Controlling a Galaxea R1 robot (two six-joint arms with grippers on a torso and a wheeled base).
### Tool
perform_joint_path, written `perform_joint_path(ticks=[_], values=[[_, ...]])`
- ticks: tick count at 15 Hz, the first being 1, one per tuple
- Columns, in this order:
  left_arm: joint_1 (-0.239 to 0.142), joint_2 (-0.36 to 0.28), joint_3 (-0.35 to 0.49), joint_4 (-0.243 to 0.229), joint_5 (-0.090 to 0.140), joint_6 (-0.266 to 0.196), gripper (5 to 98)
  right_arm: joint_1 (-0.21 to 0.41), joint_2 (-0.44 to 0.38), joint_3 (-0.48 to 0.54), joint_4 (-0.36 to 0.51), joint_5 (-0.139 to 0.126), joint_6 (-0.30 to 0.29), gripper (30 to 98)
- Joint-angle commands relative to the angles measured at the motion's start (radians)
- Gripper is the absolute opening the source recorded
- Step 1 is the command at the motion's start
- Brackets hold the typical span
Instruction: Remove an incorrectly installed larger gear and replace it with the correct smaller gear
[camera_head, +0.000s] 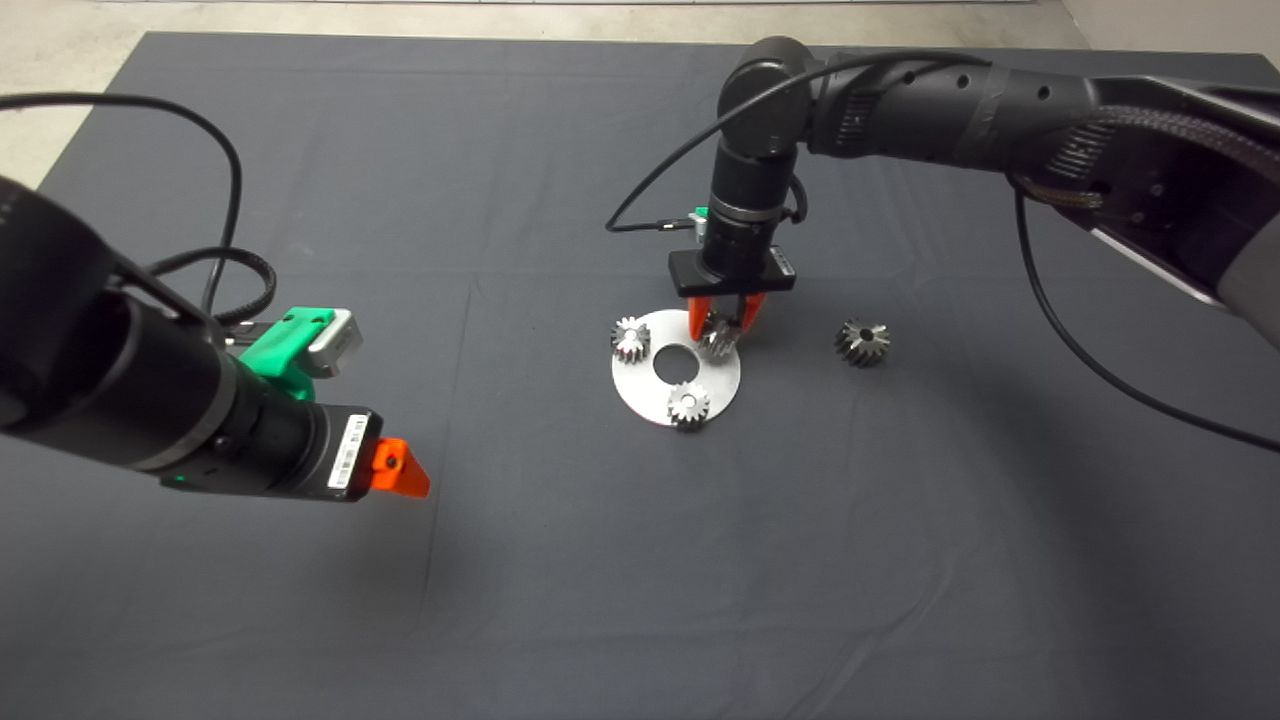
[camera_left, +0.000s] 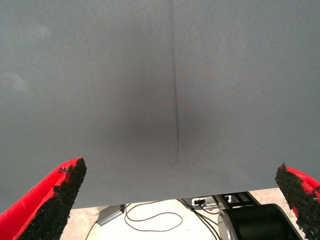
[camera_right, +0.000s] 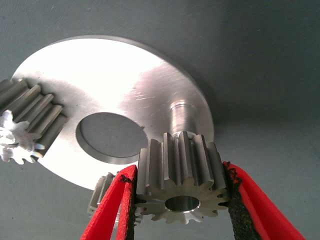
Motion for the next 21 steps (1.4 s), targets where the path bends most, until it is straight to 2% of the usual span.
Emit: perform_joint_path(ticks=[1,21], values=[[-0.006,0.0,0.009,0.008,0.002,-0.002,97.6,0.062,-0.012,-0.005,-0.065,-0.13,-0.007,38.7],[-0.006,0.001,0.001,0.008,0.0,0.003,97.6,0.061,0.007,-0.009,-0.058,-0.13,-0.004,39.6]])
